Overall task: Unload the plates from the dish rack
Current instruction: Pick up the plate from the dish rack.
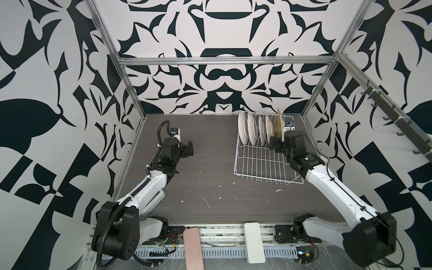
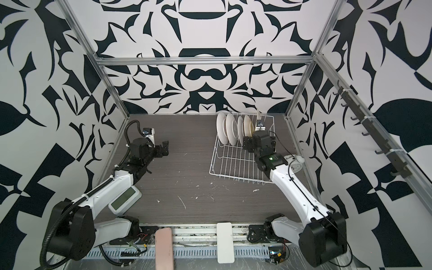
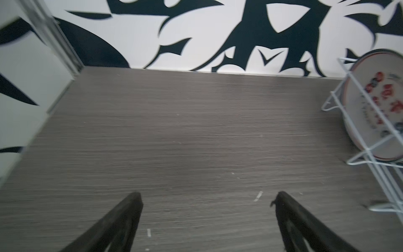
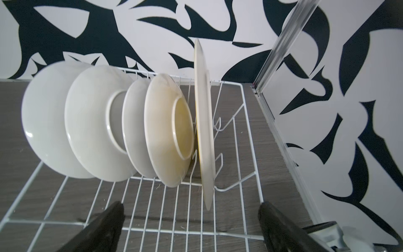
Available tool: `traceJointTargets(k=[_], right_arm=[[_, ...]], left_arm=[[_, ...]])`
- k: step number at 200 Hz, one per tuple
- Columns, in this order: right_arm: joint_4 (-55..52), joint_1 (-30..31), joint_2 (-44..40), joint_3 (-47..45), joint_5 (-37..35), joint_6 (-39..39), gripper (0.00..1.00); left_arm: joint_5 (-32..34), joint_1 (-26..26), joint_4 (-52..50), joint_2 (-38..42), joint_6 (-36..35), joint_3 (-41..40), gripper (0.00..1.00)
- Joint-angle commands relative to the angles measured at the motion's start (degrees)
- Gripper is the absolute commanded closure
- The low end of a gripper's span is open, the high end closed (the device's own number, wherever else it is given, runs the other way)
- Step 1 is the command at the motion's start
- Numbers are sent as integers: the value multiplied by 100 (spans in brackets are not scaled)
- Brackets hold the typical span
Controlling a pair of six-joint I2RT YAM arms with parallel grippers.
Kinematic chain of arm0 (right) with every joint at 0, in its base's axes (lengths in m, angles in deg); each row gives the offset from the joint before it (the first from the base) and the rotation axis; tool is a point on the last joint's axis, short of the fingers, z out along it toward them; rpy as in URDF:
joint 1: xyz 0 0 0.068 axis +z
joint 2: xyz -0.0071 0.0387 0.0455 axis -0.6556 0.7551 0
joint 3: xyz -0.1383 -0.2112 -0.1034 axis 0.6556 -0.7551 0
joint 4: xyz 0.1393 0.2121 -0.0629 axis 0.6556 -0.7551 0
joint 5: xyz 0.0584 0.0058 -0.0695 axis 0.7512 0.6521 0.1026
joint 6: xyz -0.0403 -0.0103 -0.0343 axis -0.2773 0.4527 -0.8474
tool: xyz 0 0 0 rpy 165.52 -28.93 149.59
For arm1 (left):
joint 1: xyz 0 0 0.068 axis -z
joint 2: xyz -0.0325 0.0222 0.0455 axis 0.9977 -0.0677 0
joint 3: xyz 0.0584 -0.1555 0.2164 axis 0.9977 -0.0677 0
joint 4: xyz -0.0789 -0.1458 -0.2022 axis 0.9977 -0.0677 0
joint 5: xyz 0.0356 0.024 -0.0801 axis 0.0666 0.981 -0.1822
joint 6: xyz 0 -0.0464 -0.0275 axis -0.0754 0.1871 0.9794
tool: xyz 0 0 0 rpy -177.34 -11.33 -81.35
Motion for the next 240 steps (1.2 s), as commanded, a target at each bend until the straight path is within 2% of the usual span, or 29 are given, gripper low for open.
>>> traceJointTargets(k=[1, 35, 75, 101, 122, 150, 181, 217, 240], right_arm=[[-830, 171, 344, 686, -665, 167, 0], [-1354, 189, 954, 1401, -843, 100, 1], [-1843, 180, 1734, 2277, -1136, 67, 2], [-1984, 121, 2136, 2615, -1155, 52, 13], [-2030, 36, 2359, 2740, -1143, 122, 22], [-2120, -47, 2640, 2911, -1311, 134, 25], [-2079, -88, 2840, 2956, -1715, 42, 29], [-2007, -154, 2992, 3015, -1664, -16, 33], [-1911, -169, 3047, 3009, -1753, -38, 39]], left_arm=[[-531, 349, 17, -92, 718, -48, 1], [-696, 622, 107, -183, 1239, 6, 1], [-961, 660, 0, -437, 1182, 175, 1], [-1051, 654, -137, -388, 1120, 281, 1], [-1093, 654, -489, -339, 808, 446, 1], [-1111, 654, -843, -271, 618, 580, 1], [-1002, 654, -799, 60, 641, 454, 1], [-991, 654, -840, 89, 711, 468, 1], [-998, 654, -850, 71, 778, 505, 1]])
